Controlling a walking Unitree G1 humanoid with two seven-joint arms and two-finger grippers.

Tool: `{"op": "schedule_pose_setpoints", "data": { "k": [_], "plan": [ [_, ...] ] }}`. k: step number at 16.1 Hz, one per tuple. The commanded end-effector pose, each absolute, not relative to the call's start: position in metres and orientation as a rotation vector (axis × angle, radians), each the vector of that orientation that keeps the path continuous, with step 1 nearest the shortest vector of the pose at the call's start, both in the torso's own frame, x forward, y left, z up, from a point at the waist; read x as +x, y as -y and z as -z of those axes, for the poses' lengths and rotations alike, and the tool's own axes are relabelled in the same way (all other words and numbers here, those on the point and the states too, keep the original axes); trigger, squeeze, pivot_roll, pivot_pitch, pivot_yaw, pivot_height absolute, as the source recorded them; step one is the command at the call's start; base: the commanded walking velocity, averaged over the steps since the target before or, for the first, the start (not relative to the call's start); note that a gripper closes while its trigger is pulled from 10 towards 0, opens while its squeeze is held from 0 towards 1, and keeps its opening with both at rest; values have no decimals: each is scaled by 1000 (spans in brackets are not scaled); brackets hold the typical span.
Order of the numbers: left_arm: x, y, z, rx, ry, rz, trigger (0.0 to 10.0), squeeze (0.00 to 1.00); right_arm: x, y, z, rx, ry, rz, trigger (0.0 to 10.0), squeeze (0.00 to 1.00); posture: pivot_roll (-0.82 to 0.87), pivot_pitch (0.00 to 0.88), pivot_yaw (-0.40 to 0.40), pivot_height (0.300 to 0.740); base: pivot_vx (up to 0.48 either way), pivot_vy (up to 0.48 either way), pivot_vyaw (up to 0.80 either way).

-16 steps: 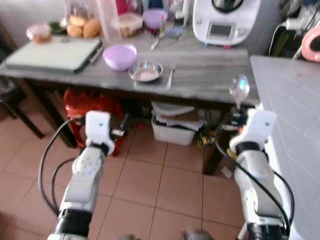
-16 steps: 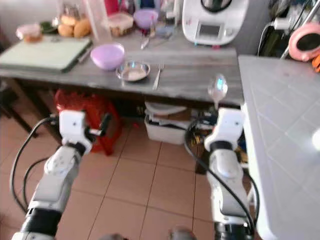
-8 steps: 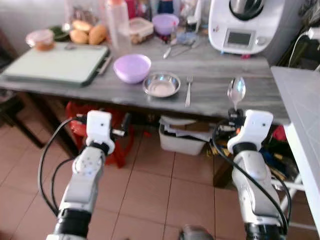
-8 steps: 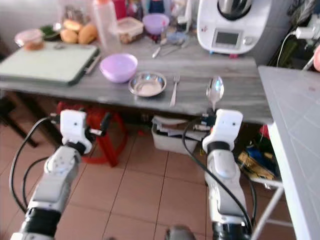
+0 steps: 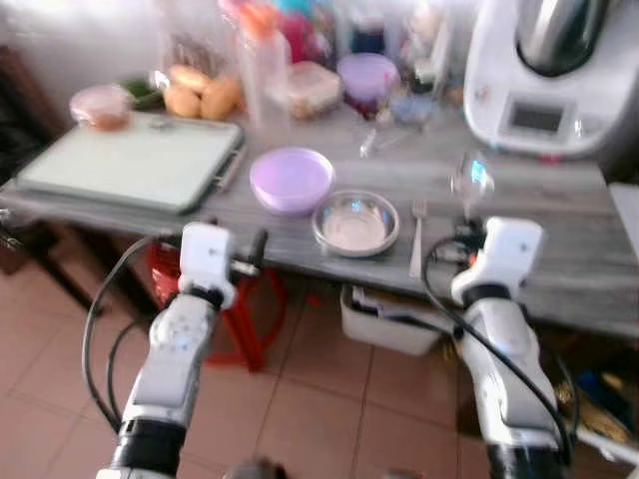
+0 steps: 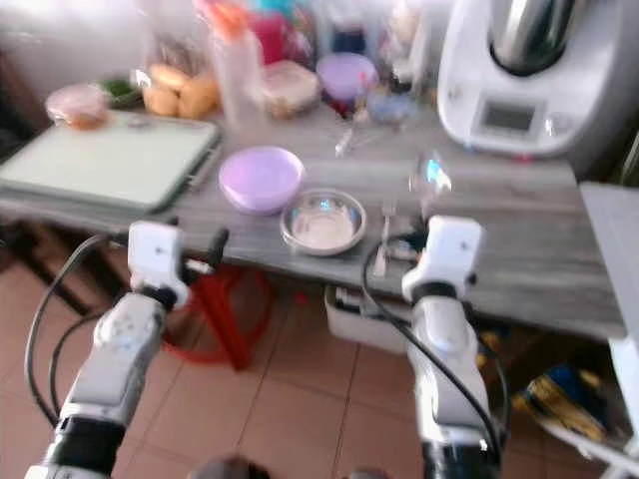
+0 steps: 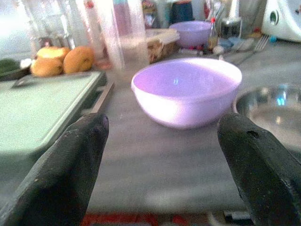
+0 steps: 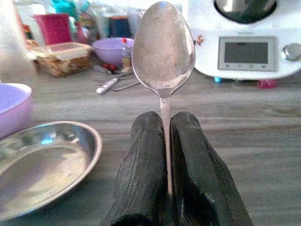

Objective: Setting the table

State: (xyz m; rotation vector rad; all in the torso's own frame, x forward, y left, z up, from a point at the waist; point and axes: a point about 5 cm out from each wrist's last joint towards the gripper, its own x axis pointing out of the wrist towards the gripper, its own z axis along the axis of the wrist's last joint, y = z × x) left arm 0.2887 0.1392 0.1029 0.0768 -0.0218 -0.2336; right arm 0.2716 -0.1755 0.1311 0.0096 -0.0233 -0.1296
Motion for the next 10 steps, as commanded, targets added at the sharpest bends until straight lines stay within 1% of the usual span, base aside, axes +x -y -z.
{"op": "schedule_pose_setpoints", "data": {
  "k": [1, 5, 7, 8, 9, 10],
  "plan": [
    [289, -131, -108, 66, 45, 252, 10000, 0, 272, 183, -134, -3, 39, 155, 10000, 0, -50, 0, 37, 740, 0, 0, 0],
    [287, -133, -108, 66, 57, 249, 10000, 0, 272, 185, -133, -12, 34, 168, 10000, 0, -49, 0, 34, 740, 0, 0, 0],
    [284, -136, -108, 74, 55, 243, 10000, 0, 271, 191, -128, -28, 2, 201, 10000, 0, -48, 0, 35, 740, 0, 0, 0],
    [279, -139, -107, 80, 52, 249, 10000, 0, 271, 192, -128, -27, -9, 214, 10000, 0, -48, 0, 39, 740, 0, 0, 0],
    [265, -145, -100, 118, 19, 298, 10000, 0, 275, 194, -126, 10, -49, 228, 10000, 0, -48, 0, 44, 740, 0, 0, 0],
    [263, -146, -98, 126, 11, 308, 10000, 0, 275, 195, -125, 23, -59, 239, 10000, 0, -47, 0, 45, 740, 0, 0, 0]
  ]
}}
